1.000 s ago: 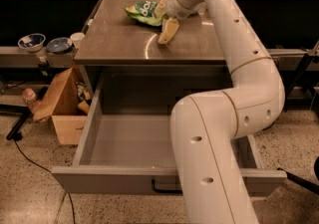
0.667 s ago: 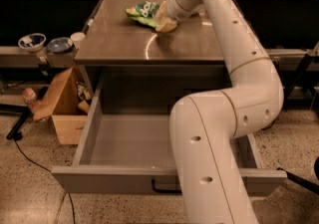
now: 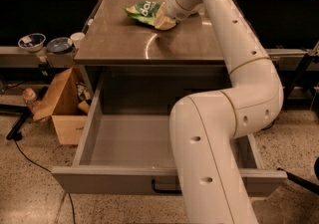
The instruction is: Place green rice chip bag into top drawer
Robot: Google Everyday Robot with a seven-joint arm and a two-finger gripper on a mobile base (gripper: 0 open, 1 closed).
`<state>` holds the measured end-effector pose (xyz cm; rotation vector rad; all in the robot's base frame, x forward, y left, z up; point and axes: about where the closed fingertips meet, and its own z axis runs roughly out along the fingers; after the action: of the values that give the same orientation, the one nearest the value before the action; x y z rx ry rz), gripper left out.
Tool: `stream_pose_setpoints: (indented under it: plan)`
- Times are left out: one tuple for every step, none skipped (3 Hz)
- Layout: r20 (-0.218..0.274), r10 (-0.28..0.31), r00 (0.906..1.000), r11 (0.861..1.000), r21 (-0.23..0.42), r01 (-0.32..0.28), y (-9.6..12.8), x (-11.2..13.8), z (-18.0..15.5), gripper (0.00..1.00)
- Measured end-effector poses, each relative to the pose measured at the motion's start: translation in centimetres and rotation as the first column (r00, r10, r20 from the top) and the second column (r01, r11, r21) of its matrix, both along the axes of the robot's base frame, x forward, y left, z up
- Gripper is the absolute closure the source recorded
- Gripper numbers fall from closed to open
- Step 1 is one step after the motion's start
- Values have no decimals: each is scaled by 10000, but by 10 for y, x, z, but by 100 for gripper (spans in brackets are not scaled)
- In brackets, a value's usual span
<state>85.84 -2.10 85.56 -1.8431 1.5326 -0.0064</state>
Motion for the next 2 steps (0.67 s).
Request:
stream_pose_setpoints:
  plan:
    - [-1, 0, 10000, 10000, 0, 0, 0, 0, 0, 97]
    - [-1, 1, 10000, 10000, 0, -1, 0, 0, 0, 74]
